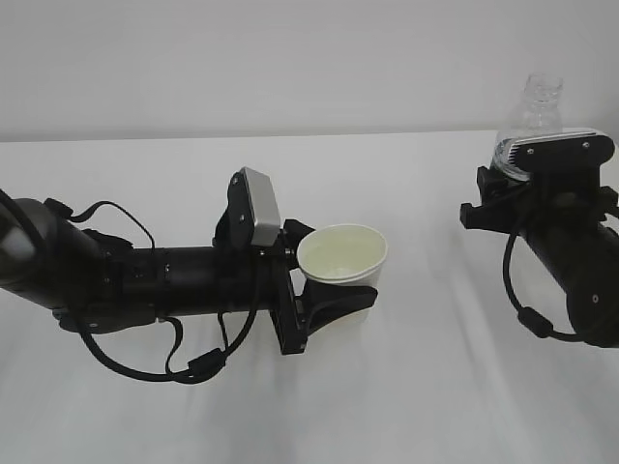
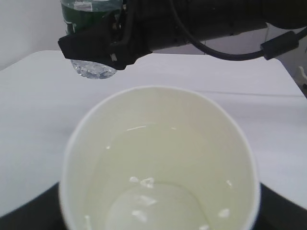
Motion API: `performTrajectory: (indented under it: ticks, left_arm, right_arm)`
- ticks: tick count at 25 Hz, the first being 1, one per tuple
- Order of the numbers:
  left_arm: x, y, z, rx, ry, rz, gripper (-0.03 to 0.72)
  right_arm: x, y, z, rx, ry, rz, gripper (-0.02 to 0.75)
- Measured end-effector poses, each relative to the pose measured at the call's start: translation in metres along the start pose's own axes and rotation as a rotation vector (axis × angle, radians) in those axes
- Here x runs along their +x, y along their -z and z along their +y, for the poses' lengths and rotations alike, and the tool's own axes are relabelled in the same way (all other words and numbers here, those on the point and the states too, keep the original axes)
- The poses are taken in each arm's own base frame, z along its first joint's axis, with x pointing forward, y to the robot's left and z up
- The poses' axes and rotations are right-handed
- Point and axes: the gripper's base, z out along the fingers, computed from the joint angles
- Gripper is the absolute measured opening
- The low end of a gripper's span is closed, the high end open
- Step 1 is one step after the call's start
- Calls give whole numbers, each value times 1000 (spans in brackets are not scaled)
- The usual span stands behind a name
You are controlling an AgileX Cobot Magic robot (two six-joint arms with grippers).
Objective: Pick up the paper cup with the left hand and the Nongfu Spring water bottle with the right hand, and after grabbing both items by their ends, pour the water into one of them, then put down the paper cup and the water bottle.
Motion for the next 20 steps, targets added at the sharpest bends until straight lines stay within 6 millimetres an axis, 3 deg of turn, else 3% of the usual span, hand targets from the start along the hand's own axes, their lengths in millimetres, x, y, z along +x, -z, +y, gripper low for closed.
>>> performTrajectory:
  ticks: [13, 20]
  left_arm:
    - [0, 0, 0, 0, 0, 0, 482]
    - [0, 0, 0, 2, -1, 1, 482]
  right_arm:
    - [8, 0, 3, -30, -56, 79, 474]
    - [31, -4, 10, -79, -26, 69, 474]
